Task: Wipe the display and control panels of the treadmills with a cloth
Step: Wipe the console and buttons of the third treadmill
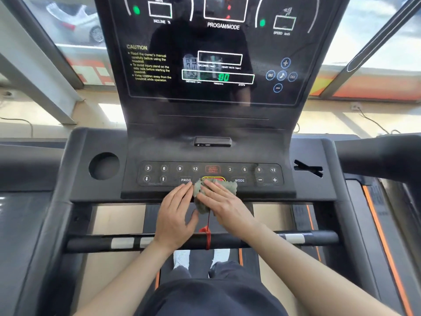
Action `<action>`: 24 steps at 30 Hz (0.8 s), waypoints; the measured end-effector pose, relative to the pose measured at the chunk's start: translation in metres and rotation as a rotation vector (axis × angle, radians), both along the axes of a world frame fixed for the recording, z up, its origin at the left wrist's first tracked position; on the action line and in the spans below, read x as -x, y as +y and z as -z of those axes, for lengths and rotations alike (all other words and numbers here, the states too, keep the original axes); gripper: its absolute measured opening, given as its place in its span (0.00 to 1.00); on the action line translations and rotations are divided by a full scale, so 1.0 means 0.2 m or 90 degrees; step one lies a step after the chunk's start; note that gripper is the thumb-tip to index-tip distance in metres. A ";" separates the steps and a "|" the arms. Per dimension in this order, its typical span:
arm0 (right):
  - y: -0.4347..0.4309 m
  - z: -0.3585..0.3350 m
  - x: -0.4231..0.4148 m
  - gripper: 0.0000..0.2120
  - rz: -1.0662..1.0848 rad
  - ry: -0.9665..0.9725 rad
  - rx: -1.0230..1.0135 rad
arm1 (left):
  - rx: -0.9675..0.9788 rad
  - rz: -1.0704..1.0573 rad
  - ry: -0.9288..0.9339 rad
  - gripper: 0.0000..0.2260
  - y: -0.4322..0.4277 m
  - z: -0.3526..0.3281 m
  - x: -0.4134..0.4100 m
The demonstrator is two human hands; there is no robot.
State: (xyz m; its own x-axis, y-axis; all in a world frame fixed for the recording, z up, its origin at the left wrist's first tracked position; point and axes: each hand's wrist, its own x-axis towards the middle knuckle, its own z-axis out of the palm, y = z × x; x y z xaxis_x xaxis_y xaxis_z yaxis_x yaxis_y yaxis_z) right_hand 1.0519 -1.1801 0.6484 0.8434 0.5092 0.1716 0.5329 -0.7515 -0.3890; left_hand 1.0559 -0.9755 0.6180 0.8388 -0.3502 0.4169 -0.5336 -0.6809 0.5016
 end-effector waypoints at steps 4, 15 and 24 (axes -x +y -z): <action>0.19 -0.02 -0.10 0.28 0.001 0.027 -0.056 | 0.005 -0.046 -0.025 0.30 0.12 -0.07 -0.03; 0.10 -0.07 -0.10 0.26 0.089 -0.011 -0.077 | -0.128 0.060 -0.026 0.22 0.12 -0.06 -0.10; 0.00 0.04 0.06 0.26 0.218 -0.089 0.045 | -0.266 0.022 0.013 0.24 0.21 -0.10 -0.29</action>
